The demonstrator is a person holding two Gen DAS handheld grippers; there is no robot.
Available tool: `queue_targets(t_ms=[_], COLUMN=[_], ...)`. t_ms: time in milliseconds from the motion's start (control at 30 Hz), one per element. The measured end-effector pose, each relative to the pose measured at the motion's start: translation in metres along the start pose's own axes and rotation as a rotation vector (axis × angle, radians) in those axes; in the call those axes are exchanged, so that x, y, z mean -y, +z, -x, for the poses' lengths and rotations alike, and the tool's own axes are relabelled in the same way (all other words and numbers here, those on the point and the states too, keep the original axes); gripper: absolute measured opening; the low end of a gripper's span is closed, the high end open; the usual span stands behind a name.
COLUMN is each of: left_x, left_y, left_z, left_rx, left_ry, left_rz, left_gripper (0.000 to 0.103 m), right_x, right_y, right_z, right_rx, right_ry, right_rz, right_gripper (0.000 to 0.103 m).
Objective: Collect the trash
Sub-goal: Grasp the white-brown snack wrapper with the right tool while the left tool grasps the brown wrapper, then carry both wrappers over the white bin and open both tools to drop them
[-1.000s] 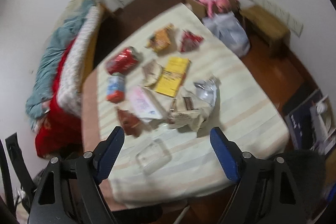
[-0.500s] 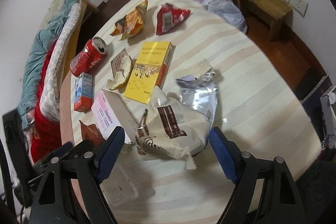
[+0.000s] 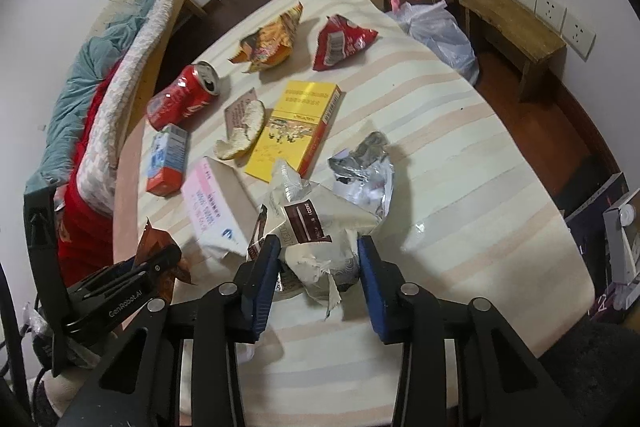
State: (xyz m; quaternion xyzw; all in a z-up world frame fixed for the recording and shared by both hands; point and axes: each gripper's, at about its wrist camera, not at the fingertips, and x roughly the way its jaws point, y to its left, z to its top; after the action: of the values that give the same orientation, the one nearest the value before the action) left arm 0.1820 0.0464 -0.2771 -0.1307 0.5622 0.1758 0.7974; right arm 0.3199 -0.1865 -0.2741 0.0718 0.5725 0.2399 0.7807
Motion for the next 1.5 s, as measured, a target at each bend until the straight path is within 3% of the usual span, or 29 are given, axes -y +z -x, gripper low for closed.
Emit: queue_targets(t_ms=[267,500,733,900,1200,1333,1500], left_x=[-0.010,-0.023,-0.068,-0.129,-0.272,-0.339,-0.421], left_y=[-0.007,-0.002,-0.005,-0.020,-0.069,-0.097,-0.138], left_z=[0.054,0.109,0.162,0.186,0.192,0.166,0.102], left_rx=[0.121,0.247,0.343,0.373,0.344,0.279,0.164], left_ry=[0.029,0.047,0.063,0.115,0.218,0.187,0.087], left_rz=[0.027,0.055,0.112,0.175,0.385,0.529,0.719], left_gripper=[0.033,0.033,0.033,0.033,0.033,0.033,0.033], right_x=[-0.006,-0.038,-0.112,-0.184,-0.348,-0.416,-0.477], right_y=[-0.012,-0.020,-0.027,-0.042,-0.104,-0.145,-0.194], right_z=[0.042,0.079,0.102,0.098,0.027,-0.034,-0.118], right_rx=[0.051,0.094,0.108,0.079,-0.084,-0.202,-0.339], right_ry=[0.034,0.090,0.179,0.258,0.374,0.379,0.332], right_rz=[0.028,0.089,0.208,0.305,0.487,0.570,0.643], right_gripper=[0.040,0.040,0.040,0.040,0.040,0.040,0.040])
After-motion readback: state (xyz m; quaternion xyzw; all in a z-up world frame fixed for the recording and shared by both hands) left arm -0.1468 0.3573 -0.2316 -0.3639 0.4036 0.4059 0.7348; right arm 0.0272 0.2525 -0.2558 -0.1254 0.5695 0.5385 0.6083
